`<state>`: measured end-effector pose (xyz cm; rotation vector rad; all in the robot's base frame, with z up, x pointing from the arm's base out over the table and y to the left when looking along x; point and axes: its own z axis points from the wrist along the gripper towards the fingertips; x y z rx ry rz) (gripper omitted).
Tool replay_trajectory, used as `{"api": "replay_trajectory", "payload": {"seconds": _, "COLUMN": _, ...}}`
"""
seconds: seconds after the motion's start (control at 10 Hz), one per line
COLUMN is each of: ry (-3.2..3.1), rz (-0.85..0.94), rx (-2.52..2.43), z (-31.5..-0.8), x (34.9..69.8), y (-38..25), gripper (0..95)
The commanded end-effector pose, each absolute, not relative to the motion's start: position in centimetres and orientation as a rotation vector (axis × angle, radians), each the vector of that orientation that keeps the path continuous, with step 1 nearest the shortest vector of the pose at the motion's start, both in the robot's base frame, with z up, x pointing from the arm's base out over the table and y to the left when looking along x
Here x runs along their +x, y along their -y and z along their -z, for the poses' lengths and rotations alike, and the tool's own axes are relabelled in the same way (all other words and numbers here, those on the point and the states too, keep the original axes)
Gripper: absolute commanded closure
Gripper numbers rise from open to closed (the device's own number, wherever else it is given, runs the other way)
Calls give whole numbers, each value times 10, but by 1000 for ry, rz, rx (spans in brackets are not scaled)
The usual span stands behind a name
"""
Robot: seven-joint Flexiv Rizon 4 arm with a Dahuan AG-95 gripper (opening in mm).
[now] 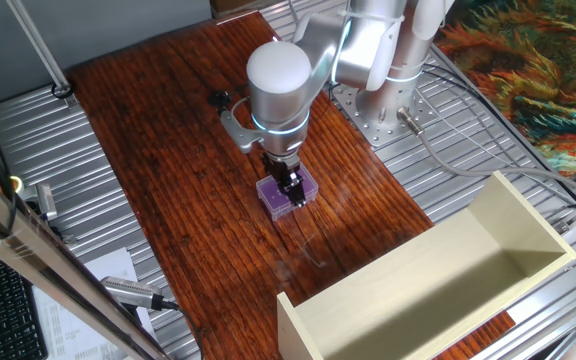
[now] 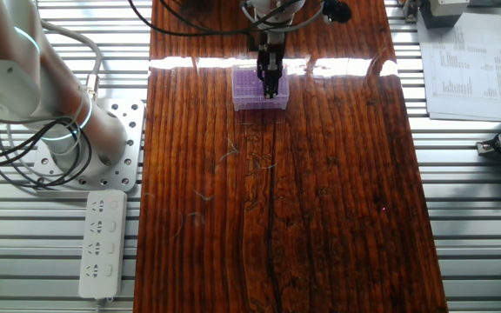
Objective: Put the object on the shelf
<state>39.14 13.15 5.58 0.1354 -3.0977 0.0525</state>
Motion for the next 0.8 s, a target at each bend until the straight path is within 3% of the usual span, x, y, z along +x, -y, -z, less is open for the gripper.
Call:
{"api": "replay_trajectory", "payload": {"seconds": 0.1, "ry": 3098, "rz": -52, "rx": 140, "z": -56, "x": 391, "y": -129, "gripper": 0}}
{"api": "replay_trajectory", "payload": {"seconds": 0.8, "ry": 3097, "rz": -49, "rx": 145, "z": -51, "x": 385, "y": -128, "gripper": 0}}
